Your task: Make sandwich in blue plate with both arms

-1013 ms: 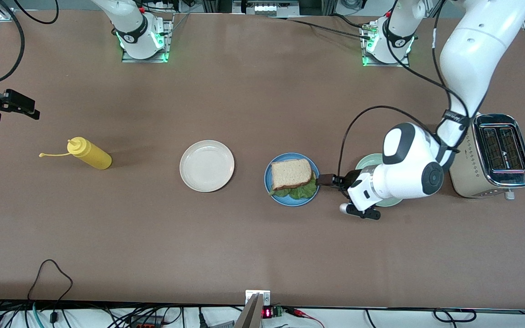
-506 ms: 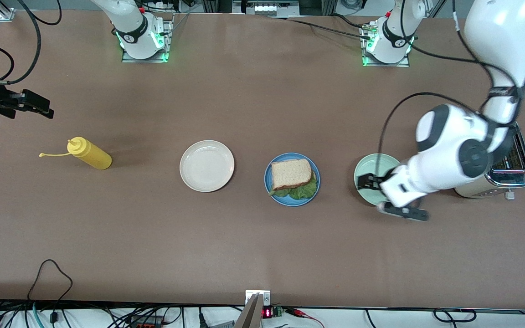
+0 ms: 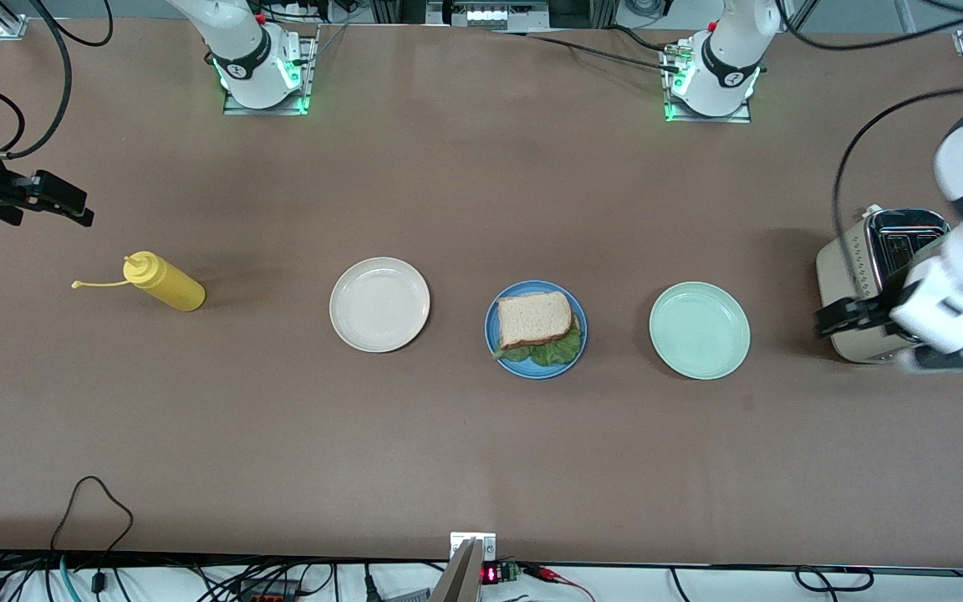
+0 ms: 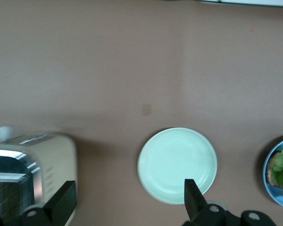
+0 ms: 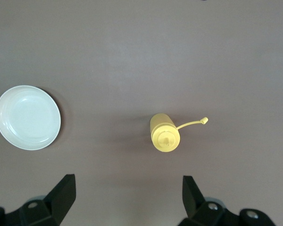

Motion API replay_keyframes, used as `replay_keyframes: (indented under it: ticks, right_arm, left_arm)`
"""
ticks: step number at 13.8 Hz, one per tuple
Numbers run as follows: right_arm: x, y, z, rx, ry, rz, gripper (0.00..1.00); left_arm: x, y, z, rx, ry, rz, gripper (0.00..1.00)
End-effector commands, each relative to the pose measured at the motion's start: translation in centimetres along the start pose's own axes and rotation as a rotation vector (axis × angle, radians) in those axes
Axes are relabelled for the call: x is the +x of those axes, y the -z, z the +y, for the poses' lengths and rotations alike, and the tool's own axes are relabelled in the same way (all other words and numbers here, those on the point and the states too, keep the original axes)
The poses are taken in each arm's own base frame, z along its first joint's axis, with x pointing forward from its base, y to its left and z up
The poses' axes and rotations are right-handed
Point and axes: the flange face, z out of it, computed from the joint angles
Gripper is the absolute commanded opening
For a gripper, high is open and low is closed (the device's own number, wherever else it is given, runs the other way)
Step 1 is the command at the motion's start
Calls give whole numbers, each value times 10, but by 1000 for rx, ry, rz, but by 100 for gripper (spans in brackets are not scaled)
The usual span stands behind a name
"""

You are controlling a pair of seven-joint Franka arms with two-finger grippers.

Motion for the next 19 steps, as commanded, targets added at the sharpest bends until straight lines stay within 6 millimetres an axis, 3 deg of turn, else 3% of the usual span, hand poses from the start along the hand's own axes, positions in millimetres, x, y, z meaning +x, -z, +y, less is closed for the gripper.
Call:
replay_keyframes:
  ticks: [1,4,9,14,19]
  right_arm:
    - [0,3,-3,-2,-14,4,100]
    - [0,1,-1,0,-17,-4,100]
    - [-1,1,4,0,-25,-5,100]
    - [-1,0,4,0,-25,-5,100]
    - [-3,0,3,0,-23,-10,100]
  left_arm:
    - [-31,46,-4,0,10,-1,100]
    - [-63,67,-17,-12,-32,-55,100]
    - [-110,54,-16,-3,-33,-87,100]
    - [-133,61,-17,3,-36,-97,100]
    - [-135,61,-18,3,-40,-107,100]
